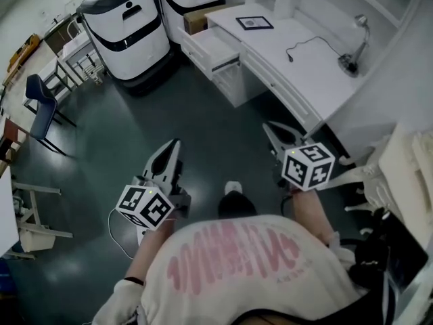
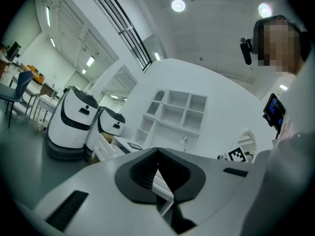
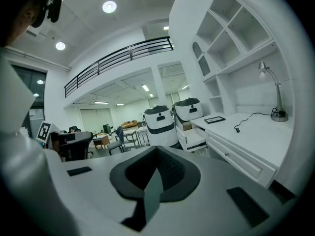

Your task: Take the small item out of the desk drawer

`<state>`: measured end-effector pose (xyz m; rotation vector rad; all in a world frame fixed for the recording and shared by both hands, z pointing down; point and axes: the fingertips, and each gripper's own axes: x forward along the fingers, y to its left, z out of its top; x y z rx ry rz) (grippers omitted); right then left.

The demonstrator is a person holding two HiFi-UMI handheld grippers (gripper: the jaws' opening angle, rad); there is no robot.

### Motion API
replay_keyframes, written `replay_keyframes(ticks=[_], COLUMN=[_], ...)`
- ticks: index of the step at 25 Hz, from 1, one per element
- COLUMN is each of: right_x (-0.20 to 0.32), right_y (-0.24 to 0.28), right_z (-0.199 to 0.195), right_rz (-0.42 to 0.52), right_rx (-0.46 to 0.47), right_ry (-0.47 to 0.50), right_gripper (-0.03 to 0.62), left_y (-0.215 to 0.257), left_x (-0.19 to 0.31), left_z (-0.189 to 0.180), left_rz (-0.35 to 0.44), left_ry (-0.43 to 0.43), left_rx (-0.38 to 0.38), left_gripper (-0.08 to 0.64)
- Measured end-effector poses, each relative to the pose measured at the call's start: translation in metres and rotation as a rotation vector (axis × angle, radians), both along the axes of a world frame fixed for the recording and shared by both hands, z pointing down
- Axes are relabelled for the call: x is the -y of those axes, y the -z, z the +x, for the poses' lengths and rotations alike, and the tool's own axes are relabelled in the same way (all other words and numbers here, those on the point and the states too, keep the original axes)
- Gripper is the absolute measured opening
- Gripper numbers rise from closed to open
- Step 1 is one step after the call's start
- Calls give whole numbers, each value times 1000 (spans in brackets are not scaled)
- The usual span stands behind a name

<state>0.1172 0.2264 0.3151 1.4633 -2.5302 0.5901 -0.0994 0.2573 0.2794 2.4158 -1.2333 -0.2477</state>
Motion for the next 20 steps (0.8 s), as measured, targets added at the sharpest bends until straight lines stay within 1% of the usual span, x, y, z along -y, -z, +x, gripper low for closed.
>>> replay_keyframes(ticks=[2, 5, 8, 10, 15, 17, 20], right_x=[36, 93, 142, 171, 212, 227, 248], right_y=[-1, -10, -12, -11, -12, -21, -44], right_z=[3, 13, 20, 20, 23, 27, 30], right_rz=[-2, 7, 16, 25, 48, 27, -31], right_rx=[5, 6, 0, -5, -9, -2, 7], right_ry=[11, 35, 63, 86, 127, 130, 145], right_gripper=[15, 15, 15, 15, 15, 15, 15], left_y=[1, -14, -26, -32, -35, -40, -53], left_x=[34, 85, 126, 150, 183, 195, 221], left_z=[3, 19, 36, 40, 41, 42, 41], left_rz=[3, -13, -20, -18, 2, -10, -53], left_ry=[11, 8, -3, 7, 68, 82, 101], left_rx=[-7, -24, -30, -29, -25, -16, -4], left_gripper=[28, 28, 28, 28, 28, 28, 28])
